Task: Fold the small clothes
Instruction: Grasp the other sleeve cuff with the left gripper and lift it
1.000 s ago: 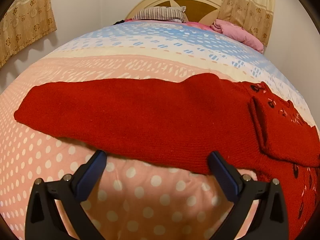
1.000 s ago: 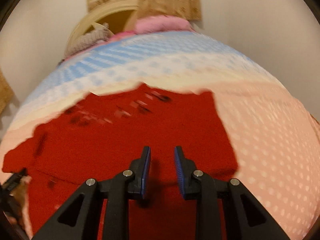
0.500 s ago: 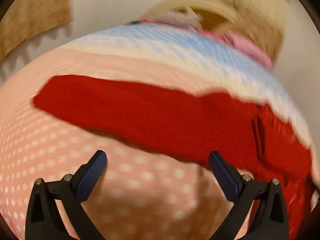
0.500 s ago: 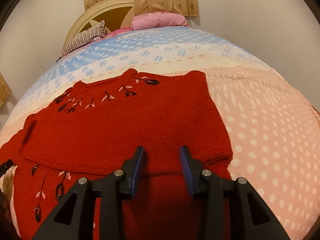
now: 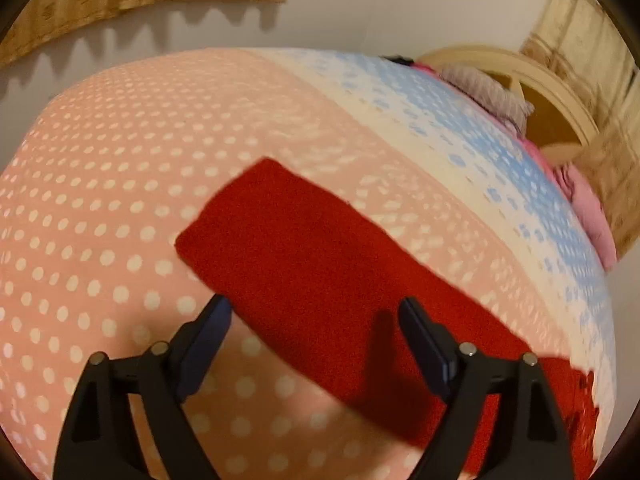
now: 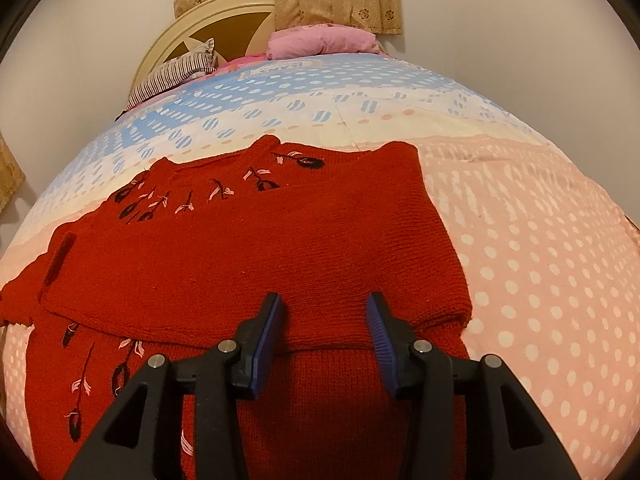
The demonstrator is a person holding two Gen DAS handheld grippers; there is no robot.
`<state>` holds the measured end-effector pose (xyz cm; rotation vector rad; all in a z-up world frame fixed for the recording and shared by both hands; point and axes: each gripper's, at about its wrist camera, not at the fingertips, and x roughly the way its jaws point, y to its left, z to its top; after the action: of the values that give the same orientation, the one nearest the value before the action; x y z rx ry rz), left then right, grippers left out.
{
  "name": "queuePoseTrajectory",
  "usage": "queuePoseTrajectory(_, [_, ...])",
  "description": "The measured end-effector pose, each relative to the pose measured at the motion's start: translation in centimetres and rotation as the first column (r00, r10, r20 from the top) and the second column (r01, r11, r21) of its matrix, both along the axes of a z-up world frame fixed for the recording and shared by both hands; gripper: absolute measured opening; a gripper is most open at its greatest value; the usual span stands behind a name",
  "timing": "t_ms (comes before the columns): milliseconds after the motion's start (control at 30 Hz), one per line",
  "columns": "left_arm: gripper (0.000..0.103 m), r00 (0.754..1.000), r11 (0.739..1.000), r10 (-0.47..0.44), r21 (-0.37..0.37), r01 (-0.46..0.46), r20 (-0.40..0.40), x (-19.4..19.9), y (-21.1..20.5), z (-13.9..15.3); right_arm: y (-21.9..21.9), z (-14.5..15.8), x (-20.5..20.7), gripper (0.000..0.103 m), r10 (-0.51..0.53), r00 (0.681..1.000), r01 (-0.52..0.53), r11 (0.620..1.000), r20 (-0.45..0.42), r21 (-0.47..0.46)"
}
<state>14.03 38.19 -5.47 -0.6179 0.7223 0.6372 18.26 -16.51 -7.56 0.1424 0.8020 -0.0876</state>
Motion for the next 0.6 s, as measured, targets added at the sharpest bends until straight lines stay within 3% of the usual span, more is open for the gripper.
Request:
queuePoseTrajectory(100, [0.085,1.000,1.000,0.000,-0.008,0.000,0.022,0.5,-0.3,0.0,0.0,0.0,0.1,0.046,0.000,1.000,0.000,1.000,-0.001,-0.002])
queuePoseTrajectory(200, [0.075,1.000,1.000,0.001,0.015,-0.001,0.009,1.5,-0.6,-0.1,0.0,0.0,0.0,0.046,0.000,1.000,0.000,1.000,0.000,0.000])
queuePoseTrajectory(300, [0.044,1.000,1.000,-0.014,0.025,0.014,-0.001,2.7,-0.4,-0.1,0.0,0.0,0.0,0.046,0.000,1.000,0.000,1.000,0.000,0.001])
queuePoseTrajectory(333, [0.027,1.000,1.000,-0.029,0.012,0.029,0.004,2.9,-0.3,-0.3,0.0,0.0,0.0,0.046,0.000,1.000,0.000,1.000,0.001,0.002])
queuePoseTrajectory(367, [0.021,0.999,0.999,-0.039,-0.002,0.039,0.006,3.1,-0.1,-0.4,0.0,0.0,0.0,0.046,0.001,1.000,-0.001,1.000,0.001,0.002])
queuePoseTrajectory(467, [0.014,0.999,0.999,-0.045,-0.004,0.045,0.013,3.0,0.0,-0.3,0.0,0.0,0.0,0.047,0.001,1.000,-0.001,1.000,0.001,0.003])
queuePoseTrajectory(600, [0.012,0.998,0.998,-0.058,0.033,0.058,0.009,3.3,-1.1,0.8,0.0,-0.1,0.1,0.047,0.001,1.000,-0.001,1.000,0.002,0.006])
